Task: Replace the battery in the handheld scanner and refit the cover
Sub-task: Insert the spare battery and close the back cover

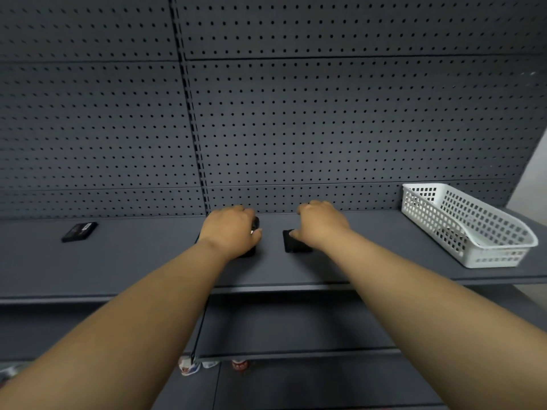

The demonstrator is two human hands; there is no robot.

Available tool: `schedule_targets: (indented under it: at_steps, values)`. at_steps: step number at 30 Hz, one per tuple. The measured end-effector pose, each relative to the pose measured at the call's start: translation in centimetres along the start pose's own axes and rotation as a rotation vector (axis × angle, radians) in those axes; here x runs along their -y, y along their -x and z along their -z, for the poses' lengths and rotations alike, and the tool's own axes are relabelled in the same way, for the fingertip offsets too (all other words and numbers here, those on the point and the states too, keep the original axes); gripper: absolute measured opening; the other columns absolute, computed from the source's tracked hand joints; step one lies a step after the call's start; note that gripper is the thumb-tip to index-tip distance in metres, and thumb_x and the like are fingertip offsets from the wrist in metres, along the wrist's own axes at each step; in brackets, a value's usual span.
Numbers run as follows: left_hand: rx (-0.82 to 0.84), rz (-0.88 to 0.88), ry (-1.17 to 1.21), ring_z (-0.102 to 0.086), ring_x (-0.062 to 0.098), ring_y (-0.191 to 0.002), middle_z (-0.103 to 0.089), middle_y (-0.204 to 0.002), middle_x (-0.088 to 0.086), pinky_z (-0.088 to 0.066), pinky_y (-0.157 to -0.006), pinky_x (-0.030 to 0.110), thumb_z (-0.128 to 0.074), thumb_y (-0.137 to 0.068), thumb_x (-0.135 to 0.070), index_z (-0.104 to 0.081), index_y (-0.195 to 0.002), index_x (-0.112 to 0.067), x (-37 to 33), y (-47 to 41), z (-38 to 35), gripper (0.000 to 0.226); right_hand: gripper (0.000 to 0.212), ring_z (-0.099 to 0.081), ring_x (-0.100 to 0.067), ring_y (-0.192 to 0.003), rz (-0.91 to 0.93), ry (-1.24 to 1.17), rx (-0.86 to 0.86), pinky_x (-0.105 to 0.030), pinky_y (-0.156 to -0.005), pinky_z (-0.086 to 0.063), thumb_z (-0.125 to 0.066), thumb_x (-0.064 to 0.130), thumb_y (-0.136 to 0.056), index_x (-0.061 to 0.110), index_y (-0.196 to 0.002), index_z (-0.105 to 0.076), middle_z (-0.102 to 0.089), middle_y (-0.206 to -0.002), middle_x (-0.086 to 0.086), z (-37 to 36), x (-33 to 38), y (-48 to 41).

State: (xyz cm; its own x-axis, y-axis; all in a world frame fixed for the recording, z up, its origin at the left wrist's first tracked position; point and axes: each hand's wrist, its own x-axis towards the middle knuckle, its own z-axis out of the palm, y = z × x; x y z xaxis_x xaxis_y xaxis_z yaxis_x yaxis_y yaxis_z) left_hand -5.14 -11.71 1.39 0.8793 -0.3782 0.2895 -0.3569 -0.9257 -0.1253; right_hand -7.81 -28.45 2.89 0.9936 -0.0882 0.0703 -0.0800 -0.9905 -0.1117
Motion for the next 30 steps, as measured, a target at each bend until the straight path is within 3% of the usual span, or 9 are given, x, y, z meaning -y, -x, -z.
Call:
schedule_targets:
  at_steps: [13,19,30]
  values:
    - [-0.012,0.085,0.025,-0.059,0.027,-0.101,-0.062,-0.111,0.009,-0.046,-0.084,0.036,-0.044,-0.092,-0.041,-0.057,-0.114,-0.013,-0.2,0.0,0.7,0.038,0.056,-0.038,-0.027,-0.131,0.085,0.026,0.009,-0.04,-0.101,-0.044,-0.059,0.041,-0.088,0.014,-0.135,-0.047,-0.048,-0.137,-0.007,0.8,-0.5,-0.7]
    - [-0.008,0.134,0.023,-0.059,0.026,-0.108,-0.061,-0.121,0.007,-0.047,-0.088,0.037,-0.045,-0.091,-0.044,-0.055,-0.122,-0.014,1.3,0.4,0.1,0.044,0.056,-0.038,-0.027,-0.131,0.13,0.029,0.002,-0.039,-0.102,-0.043,-0.058,0.042,-0.088,0.015,-0.135,-0.046,-0.047,-0.138,-0.007,0.4,0.9,-1.3]
    - [0.034,0.125,0.018,-0.056,0.027,-0.114,-0.058,-0.126,0.008,-0.044,-0.095,0.039,-0.043,-0.093,-0.043,-0.052,-0.127,-0.014,9.8,1.5,-1.1,0.045,0.055,-0.038,-0.027,-0.131,0.113,0.01,0.007,-0.039,-0.1,-0.042,-0.059,0.041,-0.088,0.013,-0.134,-0.048,-0.047,-0.137,-0.007,-0.8,9.2,-3.4]
